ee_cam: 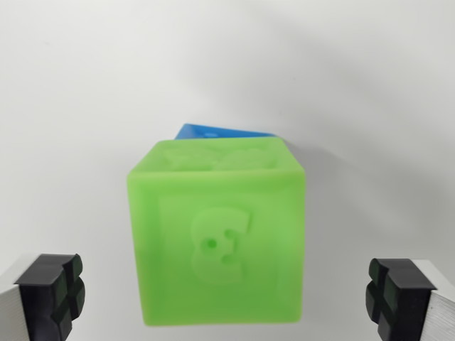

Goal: Stack cube

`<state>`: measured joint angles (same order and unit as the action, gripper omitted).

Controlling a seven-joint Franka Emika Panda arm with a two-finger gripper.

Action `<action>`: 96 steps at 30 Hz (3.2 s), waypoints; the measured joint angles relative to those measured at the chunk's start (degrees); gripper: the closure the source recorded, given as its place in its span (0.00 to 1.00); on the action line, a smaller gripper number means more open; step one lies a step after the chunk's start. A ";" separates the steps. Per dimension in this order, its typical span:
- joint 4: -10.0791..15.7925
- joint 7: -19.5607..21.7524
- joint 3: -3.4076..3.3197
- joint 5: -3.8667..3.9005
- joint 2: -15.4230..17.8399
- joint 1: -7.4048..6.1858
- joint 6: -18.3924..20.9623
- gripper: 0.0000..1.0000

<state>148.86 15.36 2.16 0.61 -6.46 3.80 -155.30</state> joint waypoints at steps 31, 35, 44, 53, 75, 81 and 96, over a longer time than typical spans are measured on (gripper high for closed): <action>-3.20 -0.69 0.05 -1.02 17.62 -0.04 20.67 0.00; -4.21 -0.73 0.05 -1.05 19.21 -0.04 23.27 0.00; -7.04 -0.79 0.05 -1.10 22.43 -0.04 29.32 0.00; -9.87 -0.81 0.05 -1.12 24.56 -0.04 34.25 0.00; -14.24 -0.83 -0.01 -1.13 26.55 -0.04 40.66 0.00; -14.27 -0.83 -0.01 -1.12 26.47 -0.04 40.69 0.00; -14.27 -0.83 -0.01 -1.12 26.43 -0.04 40.69 0.00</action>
<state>134.59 14.53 2.15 -0.52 19.97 3.76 -114.62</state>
